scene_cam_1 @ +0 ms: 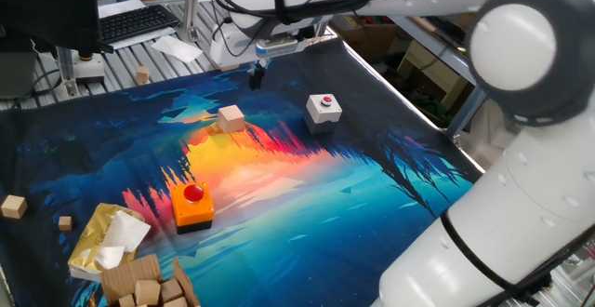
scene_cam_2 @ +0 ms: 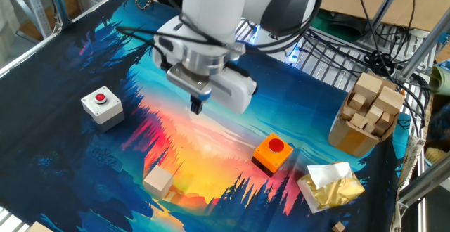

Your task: Pick up one small block

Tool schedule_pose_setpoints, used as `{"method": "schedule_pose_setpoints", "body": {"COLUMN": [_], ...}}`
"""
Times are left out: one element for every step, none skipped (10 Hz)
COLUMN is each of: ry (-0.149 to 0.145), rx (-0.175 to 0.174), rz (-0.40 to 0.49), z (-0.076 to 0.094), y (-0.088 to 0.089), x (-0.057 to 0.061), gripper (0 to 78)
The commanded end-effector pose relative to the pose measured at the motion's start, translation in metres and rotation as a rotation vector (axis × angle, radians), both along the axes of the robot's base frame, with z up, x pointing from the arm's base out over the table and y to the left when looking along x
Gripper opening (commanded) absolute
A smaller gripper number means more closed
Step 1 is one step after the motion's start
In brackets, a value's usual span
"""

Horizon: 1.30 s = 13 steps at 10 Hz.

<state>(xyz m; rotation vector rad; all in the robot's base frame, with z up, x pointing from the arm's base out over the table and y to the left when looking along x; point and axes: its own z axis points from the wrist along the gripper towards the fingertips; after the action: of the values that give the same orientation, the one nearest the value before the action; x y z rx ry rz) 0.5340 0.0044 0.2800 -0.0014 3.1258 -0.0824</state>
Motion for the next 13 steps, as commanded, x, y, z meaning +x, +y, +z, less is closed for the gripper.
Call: {"method": "schedule_pose_setpoints", "body": {"ry": [0.002, 0.002, 0.001, 0.000, 0.000, 0.000, 0.001, 0.000, -0.005, -0.006, -0.007, -0.007, -0.007], "rx": [-0.002, -0.002, -0.002, -0.002, -0.001, -0.001, -0.001, -0.001, -0.002, -0.004, -0.004, -0.004, -0.005], "rz": [0.001, -0.003, -0.004, -0.007, -0.011, -0.016, -0.021, -0.023, -0.029, -0.031, -0.035, -0.035, -0.035], "z": [-0.009, -0.016, -0.020, -0.026, -0.027, -0.027, -0.029, -0.030, -0.034, -0.035, -0.036, -0.036, -0.036], "y": [-0.001, -0.002, -0.003, -0.004, -0.004, -0.004, -0.004, -0.004, -0.005, -0.005, -0.006, -0.006, -0.005], "x": [0.010, 0.013, 0.014, 0.017, 0.017, 0.018, 0.018, 0.019, 0.020, 0.020, 0.021, 0.021, 0.021], "gripper": [0.0, 0.0, 0.0, 0.0, 0.0, 0.0, 0.0, 0.0, 0.0, 0.0, 0.0, 0.0, 0.0]}}
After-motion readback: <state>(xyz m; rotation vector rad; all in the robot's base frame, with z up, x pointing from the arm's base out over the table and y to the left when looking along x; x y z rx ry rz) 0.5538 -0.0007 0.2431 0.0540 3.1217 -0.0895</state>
